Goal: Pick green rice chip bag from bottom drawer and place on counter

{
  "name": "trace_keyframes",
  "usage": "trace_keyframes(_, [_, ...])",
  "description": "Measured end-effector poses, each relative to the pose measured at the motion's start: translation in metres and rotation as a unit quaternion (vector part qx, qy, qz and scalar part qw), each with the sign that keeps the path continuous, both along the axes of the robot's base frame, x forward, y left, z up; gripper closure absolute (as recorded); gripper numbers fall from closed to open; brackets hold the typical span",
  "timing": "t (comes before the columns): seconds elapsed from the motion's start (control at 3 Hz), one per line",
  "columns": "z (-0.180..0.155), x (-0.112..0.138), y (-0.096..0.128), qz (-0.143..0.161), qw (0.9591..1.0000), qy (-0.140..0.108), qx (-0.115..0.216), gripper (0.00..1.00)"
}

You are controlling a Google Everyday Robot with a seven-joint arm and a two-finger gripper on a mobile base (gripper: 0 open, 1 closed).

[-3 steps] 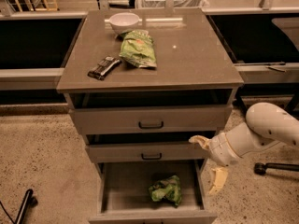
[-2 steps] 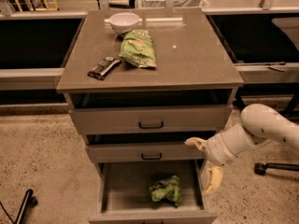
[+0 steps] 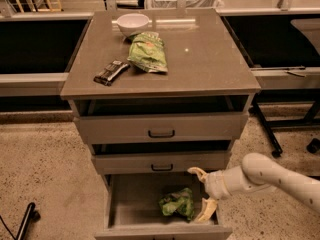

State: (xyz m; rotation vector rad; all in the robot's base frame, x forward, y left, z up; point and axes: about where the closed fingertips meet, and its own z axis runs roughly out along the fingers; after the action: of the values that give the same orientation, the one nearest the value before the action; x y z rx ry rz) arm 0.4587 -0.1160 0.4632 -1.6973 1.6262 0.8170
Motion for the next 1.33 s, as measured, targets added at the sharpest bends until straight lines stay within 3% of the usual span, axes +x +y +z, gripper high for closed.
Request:
trace_keyframes(0.33, [-0.047,0.013,0.013,-0.032,0.9991,-0.022,-0.019,0.0])
trace_keyframes(0.67, [-0.052,0.026,0.01,-0.053,0.9975,-0.037,-0.027,0.0])
trace_keyframes(1.0, [-0.054,0.026,0.011,-0.052,0.9976,-0.037,-0.027,0.0])
trace_keyframes(1.33, [-0.104,0.035,0.019,-0.024,0.9989,-0.031,-0.024,0.0])
